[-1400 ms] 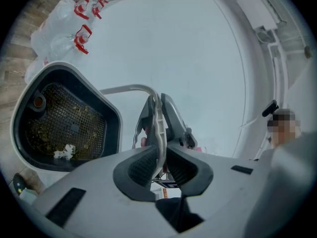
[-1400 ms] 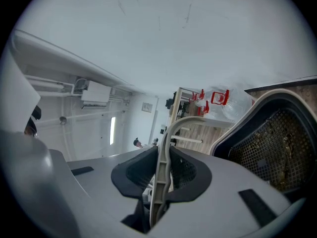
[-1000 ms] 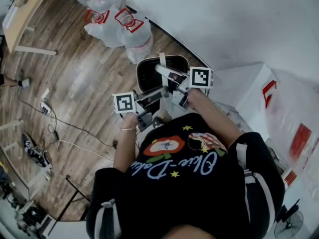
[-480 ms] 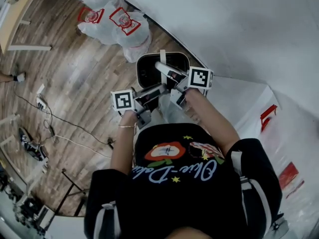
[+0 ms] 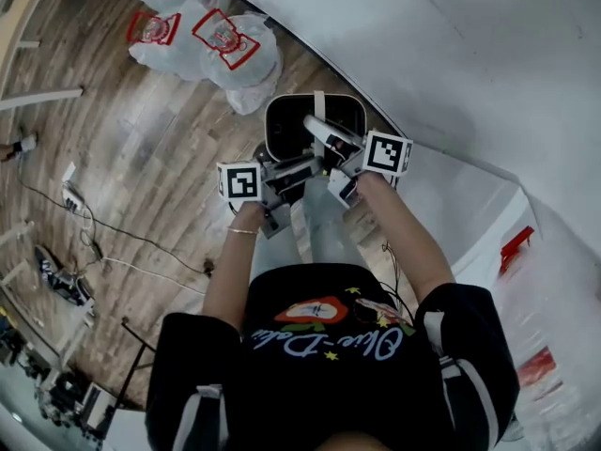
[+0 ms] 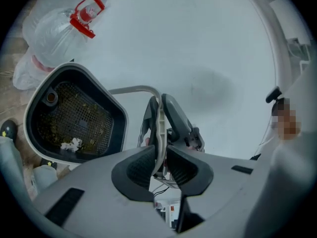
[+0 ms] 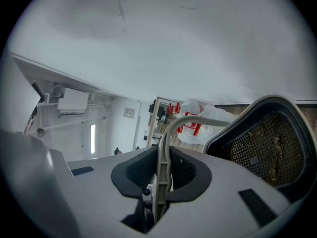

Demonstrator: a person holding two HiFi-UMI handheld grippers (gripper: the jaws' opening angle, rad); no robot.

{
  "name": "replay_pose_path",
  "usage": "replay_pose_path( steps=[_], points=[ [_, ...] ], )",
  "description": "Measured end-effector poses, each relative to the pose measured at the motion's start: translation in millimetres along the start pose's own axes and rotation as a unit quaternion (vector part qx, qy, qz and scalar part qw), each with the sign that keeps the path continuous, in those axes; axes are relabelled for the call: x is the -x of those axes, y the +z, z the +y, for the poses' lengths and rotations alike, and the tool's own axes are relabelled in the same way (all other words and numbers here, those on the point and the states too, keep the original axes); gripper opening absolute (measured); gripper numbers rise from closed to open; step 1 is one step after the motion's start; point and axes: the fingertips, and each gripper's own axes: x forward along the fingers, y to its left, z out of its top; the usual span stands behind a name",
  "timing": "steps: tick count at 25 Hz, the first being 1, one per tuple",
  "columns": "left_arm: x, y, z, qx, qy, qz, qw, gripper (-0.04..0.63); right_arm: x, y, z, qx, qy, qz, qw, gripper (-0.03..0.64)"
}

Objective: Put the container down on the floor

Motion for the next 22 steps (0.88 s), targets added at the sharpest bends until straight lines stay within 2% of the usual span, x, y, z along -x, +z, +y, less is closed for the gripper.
replay_pose_path(
  steps=[3,9,17,22],
  points=[
    [-5,9,23,-0.004,0.007,0.017,0.9998,0.058,-7,5,-22,0.003,-0.008,-0.011,1.0,0.044],
    [-16,19,71,0.011,0.0,0.031,0.9995,0.058,-20,11,-73,0.007,-0.016,-0.026,0.999,0.044],
    [-29,13,140,0.011,0.013,0.051,0.9986,0.058,-26,-2,-146,0.001,-0.041,-0.026,0.999,0.044],
    [-33,4,181,0.022,0.029,0.047,0.9982,0.06,-25,-15,-186,-0.008,-0.057,-0.019,0.998,0.046]
  ],
)
